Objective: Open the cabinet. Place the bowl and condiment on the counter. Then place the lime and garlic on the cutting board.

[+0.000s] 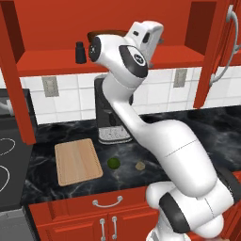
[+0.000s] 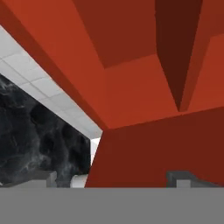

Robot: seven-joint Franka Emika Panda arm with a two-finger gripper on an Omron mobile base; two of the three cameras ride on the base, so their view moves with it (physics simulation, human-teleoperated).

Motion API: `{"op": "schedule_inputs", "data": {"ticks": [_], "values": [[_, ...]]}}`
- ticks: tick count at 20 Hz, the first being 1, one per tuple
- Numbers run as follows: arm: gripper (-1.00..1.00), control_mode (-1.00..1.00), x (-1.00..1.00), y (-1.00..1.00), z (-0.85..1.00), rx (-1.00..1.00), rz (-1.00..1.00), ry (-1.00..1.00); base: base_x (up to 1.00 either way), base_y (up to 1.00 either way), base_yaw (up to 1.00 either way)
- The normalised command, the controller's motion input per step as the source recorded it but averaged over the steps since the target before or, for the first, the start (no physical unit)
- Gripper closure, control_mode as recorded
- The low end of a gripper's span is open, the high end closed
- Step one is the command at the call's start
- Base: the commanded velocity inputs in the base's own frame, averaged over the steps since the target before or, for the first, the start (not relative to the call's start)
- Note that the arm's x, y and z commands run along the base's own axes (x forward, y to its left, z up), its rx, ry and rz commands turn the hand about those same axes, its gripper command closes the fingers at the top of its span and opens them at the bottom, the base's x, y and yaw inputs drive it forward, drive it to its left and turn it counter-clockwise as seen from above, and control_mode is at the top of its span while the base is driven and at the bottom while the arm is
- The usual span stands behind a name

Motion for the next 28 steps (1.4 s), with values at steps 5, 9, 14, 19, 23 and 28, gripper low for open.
{"op": "schedule_inputs", "data": {"ticks": [5, 9, 14, 19, 23, 28], "values": [[-1.0, -1.0, 0.0, -0.12, 0.01, -0.05, -0.14, 0.06, 0.0, 0.0, 0.0], [-1.0, -1.0, 0.0, -0.09, 0.0, -0.04, -0.17, 0.11, 0.0, 0.0, 0.0], [-1.0, -1.0, 0.0, -0.06, 0.0, -0.06, -0.17, 0.12, 0.0, 0.0, 0.0], [-1.0, -1.0, 0.0, -0.09, 0.0, -0.06, -0.21, 0.1, 0.0, 0.0, 0.0], [-1.0, -1.0, 0.0, -0.07, 0.01, -0.07, -0.23, 0.09, 0.0, 0.0, 0.0], [-1.0, -1.0, 0.0, -0.09, 0.02, -0.04, -0.23, 0.06, 0.0, 0.0, 0.0]]}}
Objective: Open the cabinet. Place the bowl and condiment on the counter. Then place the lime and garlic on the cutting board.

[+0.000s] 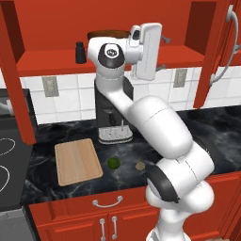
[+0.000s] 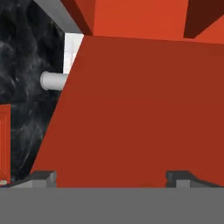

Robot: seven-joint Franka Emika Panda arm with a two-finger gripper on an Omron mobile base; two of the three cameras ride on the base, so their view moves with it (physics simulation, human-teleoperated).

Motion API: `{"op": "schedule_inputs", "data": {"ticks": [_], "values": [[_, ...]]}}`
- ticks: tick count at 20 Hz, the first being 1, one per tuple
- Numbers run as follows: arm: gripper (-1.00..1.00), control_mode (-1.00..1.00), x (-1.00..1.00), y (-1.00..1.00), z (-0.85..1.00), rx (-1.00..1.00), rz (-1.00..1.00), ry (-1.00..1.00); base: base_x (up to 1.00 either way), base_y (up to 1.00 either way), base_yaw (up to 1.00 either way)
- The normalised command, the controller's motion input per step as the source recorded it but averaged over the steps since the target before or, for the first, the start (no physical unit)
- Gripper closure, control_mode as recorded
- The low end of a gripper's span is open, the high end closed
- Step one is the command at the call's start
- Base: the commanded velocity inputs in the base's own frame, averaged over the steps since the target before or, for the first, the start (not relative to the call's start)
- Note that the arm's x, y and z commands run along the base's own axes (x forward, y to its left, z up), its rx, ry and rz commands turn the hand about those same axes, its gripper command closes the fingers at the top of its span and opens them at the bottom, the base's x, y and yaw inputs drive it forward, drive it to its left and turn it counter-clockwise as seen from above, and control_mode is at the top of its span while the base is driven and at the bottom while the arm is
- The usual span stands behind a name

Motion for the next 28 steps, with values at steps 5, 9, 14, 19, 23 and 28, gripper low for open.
{"op": "schedule_inputs", "data": {"ticks": [5, 9, 14, 19, 23, 28], "values": [[-1.0, -1.0, 0.0, -0.11, 0.0, -0.01, -0.17, 0.04, 0.0, 0.0, 0.0], [-1.0, -1.0, 0.0, -0.12, 0.0, 0.0, -0.15, 0.03, 0.0, 0.0, 0.0], [-1.0, -1.0, 0.0, -0.19, 0.0, 0.0, -0.12, 0.03, 0.0, 0.0, 0.0], [-1.0, -1.0, 0.0, -0.3, 0.0, 0.0, -0.1, 0.01, 0.0, 0.0, 0.0], [-1.0, -1.0, 0.0, -0.27, 0.0, -0.01, -0.1, 0.02, 0.0, 0.0, 0.0], [-1.0, -1.0, -0.01, -0.26, 0.0, -0.01, -0.1, 0.03, 0.0, 0.0, 0.0]]}}
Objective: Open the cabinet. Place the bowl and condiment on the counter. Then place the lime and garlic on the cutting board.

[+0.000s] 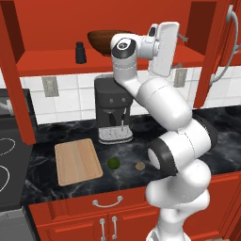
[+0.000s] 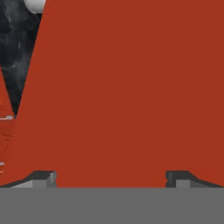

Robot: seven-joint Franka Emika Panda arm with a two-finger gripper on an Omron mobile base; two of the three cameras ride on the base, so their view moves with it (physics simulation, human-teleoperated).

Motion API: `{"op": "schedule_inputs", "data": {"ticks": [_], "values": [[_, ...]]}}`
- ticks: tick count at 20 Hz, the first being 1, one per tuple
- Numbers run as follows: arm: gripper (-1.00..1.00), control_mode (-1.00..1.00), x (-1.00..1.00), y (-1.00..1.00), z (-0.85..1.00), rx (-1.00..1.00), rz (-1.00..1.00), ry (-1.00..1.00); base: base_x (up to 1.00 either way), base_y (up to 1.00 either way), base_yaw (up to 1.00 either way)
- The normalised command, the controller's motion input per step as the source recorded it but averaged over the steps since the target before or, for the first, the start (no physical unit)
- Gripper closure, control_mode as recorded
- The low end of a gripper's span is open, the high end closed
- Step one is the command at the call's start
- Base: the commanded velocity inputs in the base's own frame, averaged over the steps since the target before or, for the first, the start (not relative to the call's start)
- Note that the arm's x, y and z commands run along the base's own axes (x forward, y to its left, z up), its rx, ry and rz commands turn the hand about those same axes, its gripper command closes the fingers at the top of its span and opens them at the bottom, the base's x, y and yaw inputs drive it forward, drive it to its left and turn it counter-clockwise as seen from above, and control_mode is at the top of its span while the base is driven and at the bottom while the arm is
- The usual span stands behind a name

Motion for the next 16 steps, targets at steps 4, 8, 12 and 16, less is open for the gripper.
{"op": "schedule_inputs", "data": {"ticks": [4, 8, 12, 16], "values": [[-1.0, -1.0, -0.28, -0.36, 0.0, 0.0, -0.11, 0.04, 0.0, 0.0, 0.0], [-1.0, -1.0, -0.55, -0.47, 0.0, 0.0, -0.1, 0.03, 0.0, 0.0, 0.0], [-1.0, -1.0, -0.57, -0.43, 0.0, 0.0, -0.08, 0.0, 0.0, 0.0, 0.0], [-1.0, -1.0, -0.62, -0.36, 0.03, 0.0, -0.06, 0.0, 0.0, 0.0, 0.0]]}}
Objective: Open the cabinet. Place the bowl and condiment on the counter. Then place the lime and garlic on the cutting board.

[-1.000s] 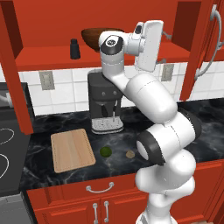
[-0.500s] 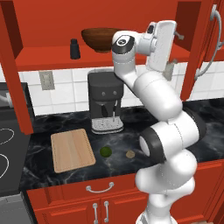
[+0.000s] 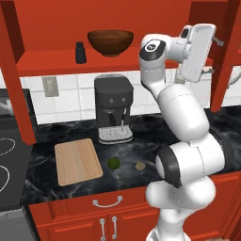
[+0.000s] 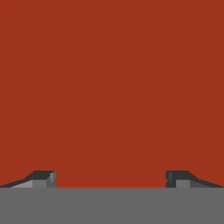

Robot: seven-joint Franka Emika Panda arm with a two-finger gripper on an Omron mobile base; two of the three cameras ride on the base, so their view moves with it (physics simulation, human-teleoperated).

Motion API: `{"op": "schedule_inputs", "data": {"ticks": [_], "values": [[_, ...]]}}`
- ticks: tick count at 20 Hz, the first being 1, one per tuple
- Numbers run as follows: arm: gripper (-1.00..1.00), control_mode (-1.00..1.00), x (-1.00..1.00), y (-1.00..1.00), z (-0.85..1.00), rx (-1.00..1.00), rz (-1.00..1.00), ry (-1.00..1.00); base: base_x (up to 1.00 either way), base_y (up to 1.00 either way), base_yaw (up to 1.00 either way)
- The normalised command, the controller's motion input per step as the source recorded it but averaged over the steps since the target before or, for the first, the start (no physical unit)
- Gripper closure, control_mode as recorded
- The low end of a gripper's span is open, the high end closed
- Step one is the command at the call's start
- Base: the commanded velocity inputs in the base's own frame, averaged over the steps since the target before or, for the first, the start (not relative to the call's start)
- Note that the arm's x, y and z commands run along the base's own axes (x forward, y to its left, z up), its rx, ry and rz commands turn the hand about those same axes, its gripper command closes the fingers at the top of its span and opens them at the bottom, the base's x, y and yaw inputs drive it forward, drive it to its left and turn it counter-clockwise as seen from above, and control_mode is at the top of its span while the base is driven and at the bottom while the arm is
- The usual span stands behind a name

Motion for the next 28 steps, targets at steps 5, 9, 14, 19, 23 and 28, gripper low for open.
{"op": "schedule_inputs", "data": {"ticks": [5, 9, 14, 19, 23, 28], "values": [[-1.0, -1.0, -0.51, -0.28, 0.0, -0.01, -0.05, 0.0, 0.0, 0.0, 0.0], [-1.0, -1.0, -0.24, -0.15, 0.0, -0.04, -0.02, 0.0, 0.0, 0.0, 0.0], [-1.0, -1.0, -0.06, -0.06, 0.08, -0.04, 0.0, 0.0, 0.0, 0.0, 0.0], [-1.0, -1.0, 0.0, -0.05, 0.1, -0.04, 0.0, 0.0, 0.0, 0.0, 0.0], [-1.0, -1.0, 0.0, -0.17, 0.01, -0.04, 0.05, 0.0, 0.0, 0.0, 0.0], [-1.0, -1.0, 0.0, -0.28, 0.0, -0.02, 0.12, 0.0, 0.0, 0.0, 0.0]]}}
